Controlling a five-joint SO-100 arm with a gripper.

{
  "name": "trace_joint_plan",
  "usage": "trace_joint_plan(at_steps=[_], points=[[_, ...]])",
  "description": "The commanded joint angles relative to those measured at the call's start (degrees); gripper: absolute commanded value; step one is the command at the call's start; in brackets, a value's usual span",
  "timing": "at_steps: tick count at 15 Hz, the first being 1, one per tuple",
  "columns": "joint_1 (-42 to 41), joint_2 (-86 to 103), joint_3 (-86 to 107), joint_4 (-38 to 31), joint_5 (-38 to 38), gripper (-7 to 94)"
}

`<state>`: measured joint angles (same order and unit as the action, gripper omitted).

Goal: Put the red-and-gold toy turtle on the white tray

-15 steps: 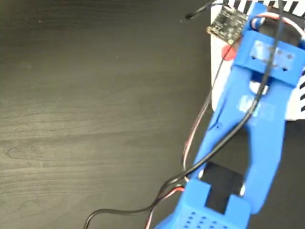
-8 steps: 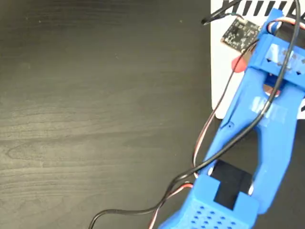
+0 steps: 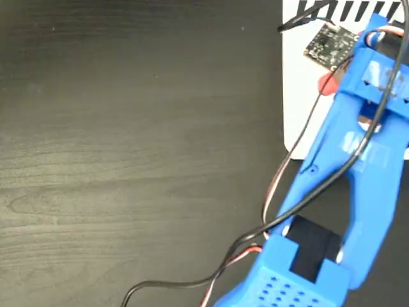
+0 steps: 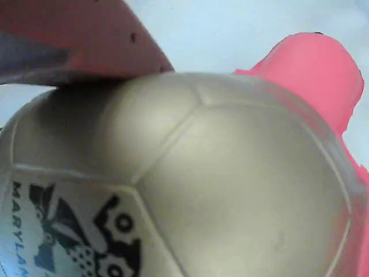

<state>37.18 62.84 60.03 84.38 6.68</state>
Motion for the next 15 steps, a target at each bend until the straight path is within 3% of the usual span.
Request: trace_joint_plan(at_steps=[1, 3, 5, 13, 15], points=[[0.97, 2.37, -3.25, -0.09, -0.35, 28], [0.88, 2.37, -3.25, -0.09, -0.79, 56], [0.79, 2.37, -3.25, -0.09, -0.70, 70], [0.62, 2.81, -2.72, 0.18, -0.79, 70], [0.62, 3.87, -6.24, 1.41, -0.70, 63]])
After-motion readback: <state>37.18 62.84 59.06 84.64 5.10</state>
